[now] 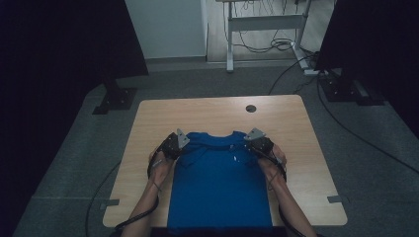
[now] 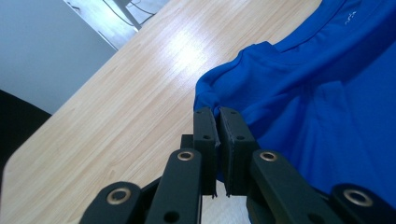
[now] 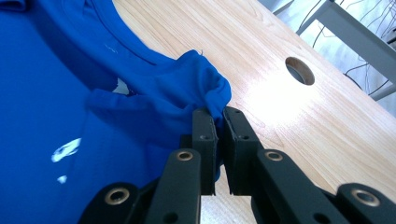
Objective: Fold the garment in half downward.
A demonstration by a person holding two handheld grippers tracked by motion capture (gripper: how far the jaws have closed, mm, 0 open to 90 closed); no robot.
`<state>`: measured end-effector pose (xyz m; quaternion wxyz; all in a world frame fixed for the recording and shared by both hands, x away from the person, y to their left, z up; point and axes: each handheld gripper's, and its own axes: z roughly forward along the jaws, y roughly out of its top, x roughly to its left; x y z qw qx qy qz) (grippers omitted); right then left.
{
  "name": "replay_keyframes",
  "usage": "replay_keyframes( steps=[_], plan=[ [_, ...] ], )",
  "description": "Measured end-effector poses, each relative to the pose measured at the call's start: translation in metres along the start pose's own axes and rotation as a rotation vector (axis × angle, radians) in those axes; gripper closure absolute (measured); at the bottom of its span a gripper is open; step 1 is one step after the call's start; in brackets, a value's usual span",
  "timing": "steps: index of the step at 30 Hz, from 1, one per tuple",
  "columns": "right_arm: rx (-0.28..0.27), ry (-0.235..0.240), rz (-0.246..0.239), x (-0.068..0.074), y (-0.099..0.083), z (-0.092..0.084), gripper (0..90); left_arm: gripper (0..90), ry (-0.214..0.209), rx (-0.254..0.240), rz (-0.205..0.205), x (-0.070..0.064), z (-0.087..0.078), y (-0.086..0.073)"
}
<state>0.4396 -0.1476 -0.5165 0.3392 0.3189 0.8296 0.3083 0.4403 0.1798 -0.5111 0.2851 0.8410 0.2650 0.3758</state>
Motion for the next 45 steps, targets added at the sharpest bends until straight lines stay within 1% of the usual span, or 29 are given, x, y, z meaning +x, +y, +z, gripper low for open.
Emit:
replay_keyframes(
  steps=[2,7,8,10,13,14,15,16,18,20,22,28,29,34,38,45],
  plan=[
    [-0.004,0.003,-0.006,0.002,0.0,-0.005,83.6,85.9,0.004,0.001,0.009,-0.002,-0.007,-0.001],
    [-0.002,0.028,0.003,0.006,-0.003,-0.015,83.5,85.9,0.01,-0.003,0.025,-0.009,-0.022,-0.006],
    [-0.002,0.028,0.003,0.006,-0.003,-0.015,83.5,85.9,0.01,-0.003,0.025,-0.009,-0.022,-0.006],
    [-0.004,0.038,0.008,0.009,-0.006,-0.022,83.5,85.9,0.013,-0.002,0.026,-0.013,-0.03,-0.009],
    [-0.006,0.048,0.007,0.013,-0.009,-0.029,83.5,85.9,0.007,-0.006,0.015,-0.016,-0.037,-0.013],
    [-0.01,0.054,0.011,0.014,-0.01,-0.032,83.5,85.9,0.007,-0.006,0.015,-0.016,-0.037,-0.013],
    [-0.01,0.054,0.011,0.014,-0.01,-0.032,83.5,85.9,0.003,-0.008,0.013,-0.018,-0.039,-0.015],
    [-0.012,0.061,0.014,0.017,-0.013,-0.036,83.5,85.9,0.0,-0.011,0.006,-0.022,-0.044,-0.018],
    [-0.012,0.065,0.009,0.02,-0.015,-0.039,83.5,85.9,-0.005,-0.013,0.003,-0.024,-0.048,-0.019],
    [-0.016,0.068,0.004,0.024,-0.018,-0.045,83.5,85.9,-0.009,-0.021,-0.007,-0.027,-0.054,-0.022],
    [-0.026,0.071,0.008,0.027,-0.021,-0.05,83.4,85.9,-0.017,-0.031,-0.026,-0.031,-0.059,-0.025],
    [-0.036,0.08,0.001,0.038,-0.03,-0.066,83.4,85.9,-0.023,-0.027,-0.022,-0.041,-0.07,-0.032],
    [-0.036,0.082,0.0,0.039,-0.032,-0.069,83.4,85.9,-0.025,-0.029,-0.027,-0.043,-0.072,-0.034],
    [-0.046,0.099,0.008,0.046,-0.04,-0.083,83.4,85.9,-0.051,-0.03,-0.047,-0.051,-0.082,-0.041],
    [-0.057,0.109,0.001,0.055,-0.046,-0.097,83.4,85.9,-0.067,-0.045,-0.062,-0.057,-0.095,-0.046],
    [-0.054,0.142,0.008,0.071,-0.059,-0.117,83.4,86.2,-0.116,-0.067,-0.111,-0.068,-0.114,-0.055]
  ],
)
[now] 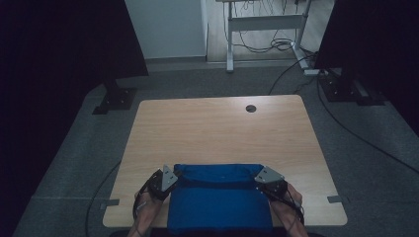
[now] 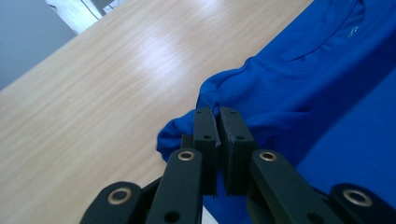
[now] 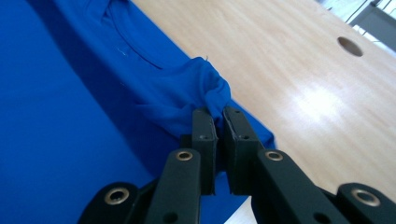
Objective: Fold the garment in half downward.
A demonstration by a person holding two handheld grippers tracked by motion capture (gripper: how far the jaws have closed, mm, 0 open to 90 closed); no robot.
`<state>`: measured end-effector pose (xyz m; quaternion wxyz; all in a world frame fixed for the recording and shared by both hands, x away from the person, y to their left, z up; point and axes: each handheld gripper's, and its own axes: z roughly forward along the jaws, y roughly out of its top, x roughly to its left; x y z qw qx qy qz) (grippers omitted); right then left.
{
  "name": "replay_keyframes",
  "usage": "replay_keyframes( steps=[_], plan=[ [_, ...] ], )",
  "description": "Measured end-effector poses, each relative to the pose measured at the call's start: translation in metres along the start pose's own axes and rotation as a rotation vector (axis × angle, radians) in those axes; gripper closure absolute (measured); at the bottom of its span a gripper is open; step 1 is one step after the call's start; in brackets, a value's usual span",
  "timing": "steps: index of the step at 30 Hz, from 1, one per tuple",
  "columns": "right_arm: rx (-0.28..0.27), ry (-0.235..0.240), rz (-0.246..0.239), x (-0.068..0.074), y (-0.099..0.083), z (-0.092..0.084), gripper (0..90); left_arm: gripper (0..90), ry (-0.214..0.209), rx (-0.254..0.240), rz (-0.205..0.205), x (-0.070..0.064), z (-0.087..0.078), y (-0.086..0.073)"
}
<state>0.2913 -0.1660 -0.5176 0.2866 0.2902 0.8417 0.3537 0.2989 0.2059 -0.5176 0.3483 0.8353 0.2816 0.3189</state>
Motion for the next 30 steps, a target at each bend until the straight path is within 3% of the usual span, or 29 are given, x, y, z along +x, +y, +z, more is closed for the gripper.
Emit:
replay_keyframes(
  steps=[5,9,15,23,30],
  plan=[
    [0.024,0.024,0.008,0.012,-0.01,-0.006,83.3,86.2,-0.034,0.033,-0.022,-0.012,-0.005,-0.013],
    [0.059,0.043,0.017,0.016,-0.018,-0.003,83.3,86.1,-0.043,0.082,-0.01,-0.02,0.0,-0.023],
    [0.102,0.063,0.028,0.015,-0.028,0.009,83.2,86.0,-0.051,0.087,-0.038,-0.02,0.005,-0.028],
    [0.092,0.05,0.034,0.001,-0.026,0.023,83.2,85.5,-0.016,0.09,-0.007,-0.019,0.016,-0.022],
    [0.106,0.045,0.047,-0.017,-0.019,0.04,83.2,85.5,-0.021,0.09,-0.046,-0.01,0.029,-0.017]
  ],
)
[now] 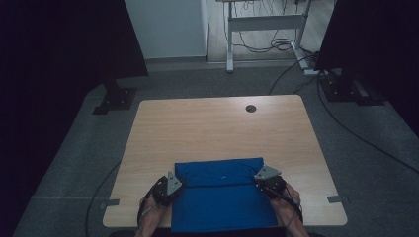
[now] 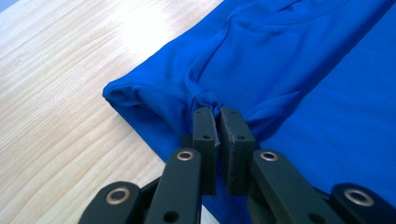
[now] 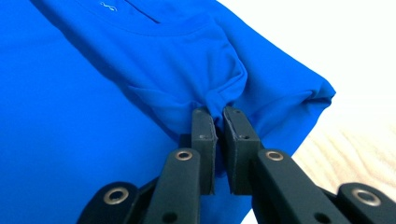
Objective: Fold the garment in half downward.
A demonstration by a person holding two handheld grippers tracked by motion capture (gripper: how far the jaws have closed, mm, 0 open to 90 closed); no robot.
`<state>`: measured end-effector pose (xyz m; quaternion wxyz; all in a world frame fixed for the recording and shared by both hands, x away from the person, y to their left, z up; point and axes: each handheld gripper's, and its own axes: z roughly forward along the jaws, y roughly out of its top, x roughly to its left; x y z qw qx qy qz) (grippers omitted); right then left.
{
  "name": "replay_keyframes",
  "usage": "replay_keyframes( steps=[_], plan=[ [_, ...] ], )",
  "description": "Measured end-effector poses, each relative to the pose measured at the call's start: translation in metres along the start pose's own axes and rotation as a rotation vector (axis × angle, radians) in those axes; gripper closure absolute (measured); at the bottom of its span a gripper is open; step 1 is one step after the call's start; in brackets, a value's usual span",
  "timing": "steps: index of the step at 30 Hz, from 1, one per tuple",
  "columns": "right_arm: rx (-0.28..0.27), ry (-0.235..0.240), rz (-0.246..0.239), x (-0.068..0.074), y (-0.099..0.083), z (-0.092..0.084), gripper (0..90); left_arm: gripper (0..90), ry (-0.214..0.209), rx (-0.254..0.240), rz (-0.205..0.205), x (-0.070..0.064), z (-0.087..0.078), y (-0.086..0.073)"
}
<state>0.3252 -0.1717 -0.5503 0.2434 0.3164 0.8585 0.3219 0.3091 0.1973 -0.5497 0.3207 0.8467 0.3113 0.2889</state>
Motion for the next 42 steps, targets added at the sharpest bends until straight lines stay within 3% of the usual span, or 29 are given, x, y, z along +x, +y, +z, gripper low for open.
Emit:
replay_keyframes(
  steps=[13,17,21,23,33,39,42],
  plan=[
    [0.001,0.012,0.019,-0.019,0.015,0.02,82.8,85.8,-0.004,-0.01,-0.065,0.024,0.02,0.007],
    [-0.011,0.016,0.03,-0.02,0.014,0.02,83.1,85.9,-0.002,-0.011,-0.061,0.025,0.02,0.007],
    [-0.028,0.005,0.027,-0.019,0.014,0.017,83.2,86.0,0.032,-0.03,-0.049,0.024,0.015,0.009],
    [-0.051,-0.014,-0.001,-0.016,0.017,0.011,83.4,86.3,0.043,-0.055,-0.047,0.024,0.008,0.012],
    [-0.104,-0.04,-0.047,0.0,0.015,-0.023,83.3,86.4,0.007,-0.094,-0.05,0.011,-0.023,0.012],
    [-0.097,-0.022,-0.024,0.01,0.003,-0.041,83.2,86.1,-0.044,-0.095,-0.076,-0.001,-0.037,0.0],
    [-0.077,0.006,0.021,0.016,-0.011,-0.045,83.0,85.8,-0.072,-0.068,-0.091,-0.012,-0.041,-0.01]
  ],
)
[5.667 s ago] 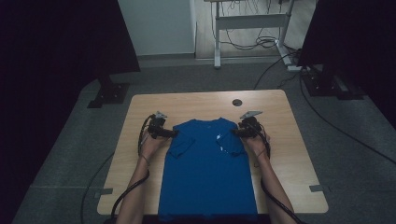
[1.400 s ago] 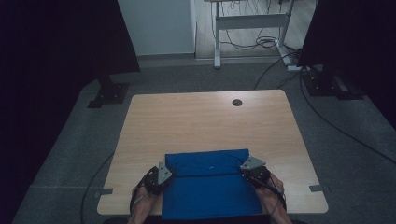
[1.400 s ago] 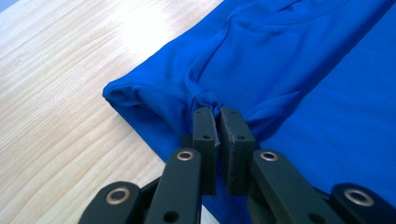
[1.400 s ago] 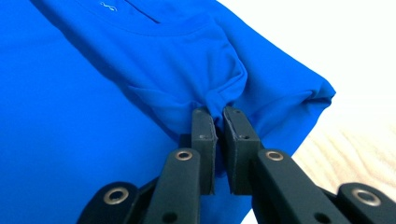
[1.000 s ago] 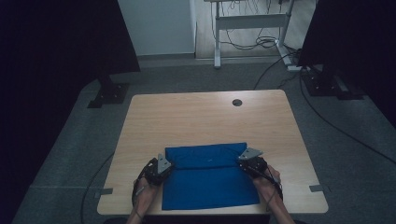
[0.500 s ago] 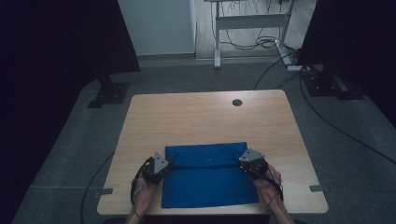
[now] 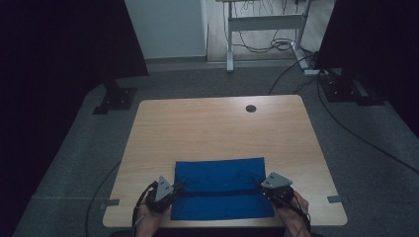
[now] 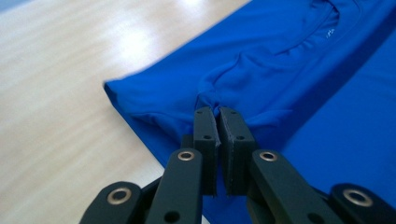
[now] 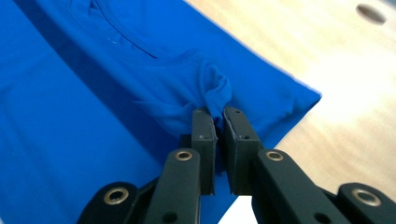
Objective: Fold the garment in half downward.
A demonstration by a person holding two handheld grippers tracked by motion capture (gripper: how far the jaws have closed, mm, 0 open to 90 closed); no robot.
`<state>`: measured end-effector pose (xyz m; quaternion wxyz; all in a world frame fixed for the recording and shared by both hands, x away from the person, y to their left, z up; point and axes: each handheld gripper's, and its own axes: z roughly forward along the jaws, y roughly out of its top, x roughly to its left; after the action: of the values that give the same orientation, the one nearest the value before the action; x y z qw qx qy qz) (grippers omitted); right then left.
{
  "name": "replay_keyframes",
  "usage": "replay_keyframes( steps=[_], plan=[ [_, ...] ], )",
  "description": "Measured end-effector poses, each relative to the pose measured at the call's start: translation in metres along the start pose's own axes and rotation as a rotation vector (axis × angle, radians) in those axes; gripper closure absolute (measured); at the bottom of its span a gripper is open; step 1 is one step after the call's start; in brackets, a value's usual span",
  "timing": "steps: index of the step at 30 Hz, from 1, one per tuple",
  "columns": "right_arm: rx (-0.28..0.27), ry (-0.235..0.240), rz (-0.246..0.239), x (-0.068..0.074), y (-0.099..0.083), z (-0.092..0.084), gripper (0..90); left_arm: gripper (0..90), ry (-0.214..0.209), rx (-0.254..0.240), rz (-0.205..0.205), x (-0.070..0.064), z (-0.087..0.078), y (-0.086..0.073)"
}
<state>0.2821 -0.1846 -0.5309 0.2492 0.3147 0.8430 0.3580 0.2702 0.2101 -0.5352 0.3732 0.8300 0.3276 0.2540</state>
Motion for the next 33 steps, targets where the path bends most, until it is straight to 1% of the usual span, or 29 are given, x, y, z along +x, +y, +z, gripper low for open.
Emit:
replay_keyframes(
  steps=[2,4,5,6,7,8,11,12,13,15,17,18,19,20,21,22,23,25,27,29,33],
  plan=[
    [0.02,0.014,0.015,0.001,-0.007,0.004,82.9,85.4,0.004,0.033,0.005,-0.003,0.004,-0.005],
    [0.046,0.033,0.029,0.0,-0.013,0.01,82.6,84.4,0.001,0.056,-0.008,-0.003,0.008,-0.009],
    [0.052,0.043,0.037,-0.001,-0.016,0.012,82.4,83.7,-0.005,0.055,-0.023,-0.002,0.01,-0.011],
    [0.043,0.05,0.046,-0.002,-0.018,0.013,82.3,83.3,-0.011,0.046,-0.035,0.0,0.01,-0.013],
    [0.042,0.061,0.066,-0.003,-0.019,0.013,81.8,81.9,-0.014,0.04,-0.046,0.002,0.01,-0.014],
    [0.043,0.069,0.077,-0.005,-0.019,0.012,81.1,79.9,-0.016,0.037,-0.053,0.003,0.009,-0.015],
    [0.033,0.069,0.083,-0.005,-0.021,0.012,77.0,72.7,-0.021,0.024,-0.077,0.007,0.01,-0.017],
    [0.032,0.069,0.086,-0.004,-0.021,0.012,74.9,69.9,-0.016,0.031,-0.086,0.009,0.01,-0.016],
    [0.031,0.071,0.087,-0.004,-0.021,0.012,72.1,64.3,-0.014,0.037,-0.088,0.011,0.01,-0.016],
    [0.027,0.077,0.101,-0.006,-0.021,0.011,64.9,54.0,-0.027,0.05,-0.099,0.017,0.008,-0.014],
    [0.019,0.08,0.117,-0.007,-0.022,0.009,58.2,45.9,-0.028,0.038,-0.097,0.024,0.004,-0.014],
    [0.013,0.079,0.118,-0.007,-0.022,0.008,54.5,41.0,-0.028,0.038,-0.097,0.024,0.004,-0.014],
    [0.011,0.079,0.122,-0.008,-0.022,0.008,51.8,36.8,-0.035,0.038,-0.104,0.029,0.001,-0.012],
    [0.009,0.082,0.128,-0.008,-0.022,0.008,49.6,33.7,-0.047,0.027,-0.109,0.033,0.0,-0.01],
    [0.005,0.081,0.126,-0.009,-0.021,0.007,47.4,30.4,-0.059,0.019,-0.108,0.034,0.0,-0.008],
    [0.001,0.08,0.126,-0.009,-0.02,0.007,45.0,27.5,-0.06,0.017,-0.104,0.034,0.001,-0.006],
    [-0.002,0.079,0.126,-0.009,-0.019,0.006,42.7,26.4,-0.056,0.014,-0.094,0.033,0.001,-0.004],
    [-0.012,0.084,0.122,-0.01,-0.016,0.006,39.3,22.9,-0.074,0.016,-0.082,0.031,0.005,0.001],
    [-0.015,0.092,0.126,-0.011,-0.014,0.007,35.8,21.5,-0.089,0.013,-0.073,0.028,0.009,0.007],
    [-0.023,0.125,0.141,-0.012,-0.011,0.01,33.0,20.5,-0.107,0.012,-0.068,0.026,0.013,0.011],
    [-0.035,0.153,0.146,-0.013,-0.005,0.017,30.7,20.1,-0.137,0.016,-0.045,0.022,0.025,0.023]
  ],
)
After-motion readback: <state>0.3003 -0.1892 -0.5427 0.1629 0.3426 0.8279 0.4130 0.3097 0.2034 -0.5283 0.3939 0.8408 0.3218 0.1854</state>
